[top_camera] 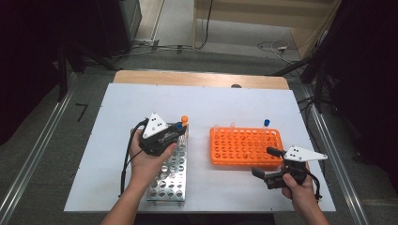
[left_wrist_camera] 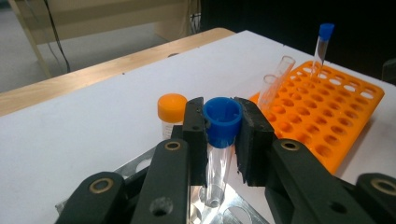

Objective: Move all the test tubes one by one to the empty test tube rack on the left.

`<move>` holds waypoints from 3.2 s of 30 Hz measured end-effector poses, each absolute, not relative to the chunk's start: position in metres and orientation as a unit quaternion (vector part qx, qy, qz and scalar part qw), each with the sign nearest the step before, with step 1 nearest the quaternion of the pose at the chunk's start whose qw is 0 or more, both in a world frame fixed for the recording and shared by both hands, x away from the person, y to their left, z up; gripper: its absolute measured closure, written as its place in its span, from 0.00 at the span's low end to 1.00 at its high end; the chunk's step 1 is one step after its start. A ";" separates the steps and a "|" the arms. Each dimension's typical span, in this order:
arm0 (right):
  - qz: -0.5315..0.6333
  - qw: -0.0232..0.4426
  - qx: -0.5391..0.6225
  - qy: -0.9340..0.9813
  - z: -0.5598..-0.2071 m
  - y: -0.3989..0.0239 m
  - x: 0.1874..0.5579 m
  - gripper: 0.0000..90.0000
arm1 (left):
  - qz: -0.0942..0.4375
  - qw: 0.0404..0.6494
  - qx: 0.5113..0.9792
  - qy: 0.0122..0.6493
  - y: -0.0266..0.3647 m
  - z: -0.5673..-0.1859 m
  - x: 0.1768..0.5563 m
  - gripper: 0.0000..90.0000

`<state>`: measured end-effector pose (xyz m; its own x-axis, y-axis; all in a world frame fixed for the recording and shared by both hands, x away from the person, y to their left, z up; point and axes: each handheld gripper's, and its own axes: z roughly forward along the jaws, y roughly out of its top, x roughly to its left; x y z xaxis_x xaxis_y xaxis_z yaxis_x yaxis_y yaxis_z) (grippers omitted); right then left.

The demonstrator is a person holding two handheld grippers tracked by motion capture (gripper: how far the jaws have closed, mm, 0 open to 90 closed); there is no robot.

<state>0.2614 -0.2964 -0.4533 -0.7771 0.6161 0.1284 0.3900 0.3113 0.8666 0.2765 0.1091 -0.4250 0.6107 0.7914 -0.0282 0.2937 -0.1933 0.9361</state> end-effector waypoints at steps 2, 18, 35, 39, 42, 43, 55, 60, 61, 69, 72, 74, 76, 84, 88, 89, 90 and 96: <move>0.495 0.114 0.314 0.802 -0.453 -0.296 0.262 0.00 | 0.246 0.508 0.739 0.368 0.107 -0.426 0.276 0.85; 0.495 0.122 0.322 0.798 -0.455 -0.297 0.265 0.00 | 0.211 0.498 0.754 0.373 0.104 -0.436 0.278 0.81; 0.501 0.141 0.340 0.783 -0.447 -0.301 0.273 0.01 | 0.162 0.551 0.723 0.384 0.112 -0.431 0.263 0.29; 0.501 0.145 0.344 0.781 -0.445 -0.302 0.276 0.03 | 0.162 0.558 0.718 0.383 0.114 -0.429 0.256 0.17; 0.501 0.147 0.351 0.777 -0.445 -0.303 0.280 0.04 | 0.164 0.559 0.718 0.380 0.114 -0.428 0.250 0.10; 0.500 0.146 0.354 0.776 -0.445 -0.303 0.281 0.04 | 0.161 0.561 0.718 0.379 0.114 -0.428 0.248 0.08; 0.481 0.157 0.386 0.771 -0.445 -0.306 0.311 0.05 | 0.157 0.579 0.709 0.371 0.118 -0.421 0.236 0.00; 0.472 0.171 0.422 0.755 -0.445 -0.307 0.326 0.17 | 0.157 0.580 0.708 0.372 0.120 -0.421 0.236 0.00; 0.468 0.173 0.429 0.753 -0.445 -0.307 0.329 0.21 | 0.157 0.580 0.707 0.372 0.120 -0.421 0.236 0.00; 0.441 0.172 0.468 0.746 -0.455 -0.300 0.346 0.46 | 0.157 0.575 0.711 0.374 0.119 -0.422 0.236 0.00; 0.432 0.169 0.476 0.747 -0.460 -0.296 0.349 0.52 | 0.157 0.574 0.712 0.373 0.118 -0.422 0.236 0.00; 0.421 0.171 0.481 0.749 -0.463 -0.294 0.350 0.56 | 0.157 0.574 0.712 0.372 0.118 -0.423 0.236 0.00; 0.414 0.173 0.488 0.749 -0.466 -0.292 0.350 0.61 | 0.156 0.574 0.713 0.372 0.118 -0.423 0.236 0.00; 0.403 0.194 0.490 0.748 -0.468 -0.289 0.347 0.78 | 0.156 0.572 0.714 0.372 0.117 -0.423 0.236 0.00; 0.400 0.206 0.494 0.744 -0.469 -0.288 0.345 0.82 | 0.158 0.572 0.713 0.373 0.117 -0.423 0.235 0.00; 0.405 0.204 0.494 0.742 -0.469 -0.289 0.345 0.82 | 0.158 0.572 0.713 0.373 0.117 -0.423 0.235 0.00; 0.407 0.204 0.494 0.741 -0.469 -0.290 0.345 0.82 | 0.158 0.572 0.713 0.374 0.117 -0.422 0.235 0.00; 0.426 0.218 0.488 0.730 -0.467 -0.291 0.341 0.83 | 0.159 0.575 0.710 0.374 0.118 -0.422 0.235 0.00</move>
<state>0.3407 -0.2914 -0.4672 -0.4288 0.8982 0.0967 0.5259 0.1611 0.8352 0.2352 0.1183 -0.4222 0.6702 0.7137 -0.2038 0.3483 -0.0600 0.9354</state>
